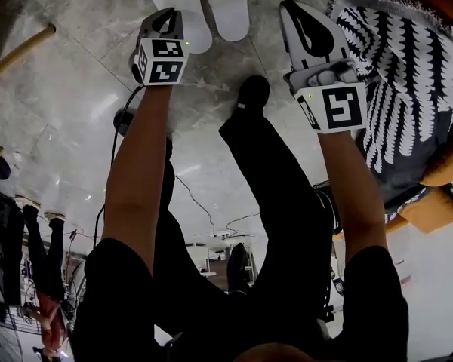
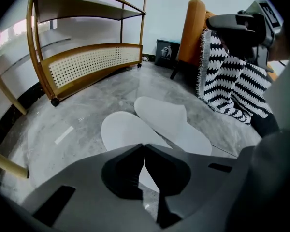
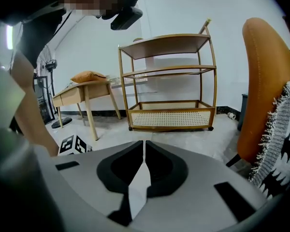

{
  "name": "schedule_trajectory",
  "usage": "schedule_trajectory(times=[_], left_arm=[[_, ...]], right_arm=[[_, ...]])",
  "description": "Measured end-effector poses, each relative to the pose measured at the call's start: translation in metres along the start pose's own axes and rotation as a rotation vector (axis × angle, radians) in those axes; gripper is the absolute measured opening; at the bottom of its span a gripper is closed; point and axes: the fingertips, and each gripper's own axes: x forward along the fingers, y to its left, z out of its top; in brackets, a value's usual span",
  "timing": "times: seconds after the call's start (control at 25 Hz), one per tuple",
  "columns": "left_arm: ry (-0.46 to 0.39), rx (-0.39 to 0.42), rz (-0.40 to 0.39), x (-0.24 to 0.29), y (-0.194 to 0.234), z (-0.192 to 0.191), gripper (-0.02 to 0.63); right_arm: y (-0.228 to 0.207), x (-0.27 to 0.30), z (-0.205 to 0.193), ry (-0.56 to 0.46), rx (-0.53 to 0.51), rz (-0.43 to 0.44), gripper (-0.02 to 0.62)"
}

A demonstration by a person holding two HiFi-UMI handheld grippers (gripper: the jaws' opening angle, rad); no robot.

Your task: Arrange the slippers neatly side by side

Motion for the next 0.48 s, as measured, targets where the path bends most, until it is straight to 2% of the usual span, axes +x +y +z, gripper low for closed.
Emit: schedule_trajectory(times=[0.28,0.48], left_arm=[[0.003,-0.037,0.002,0.011,-0.006,0.003,0.020],[-0.003,-0.052,-0.030,0.015,-0.013,0.006,0.023]], right_arm=[[-0.007,-0.003,0.002,-0.004,0.000,-0.008,0.041],[-0.005,-0.005,0.006,-0.008,0.004,-0.014,0.041]])
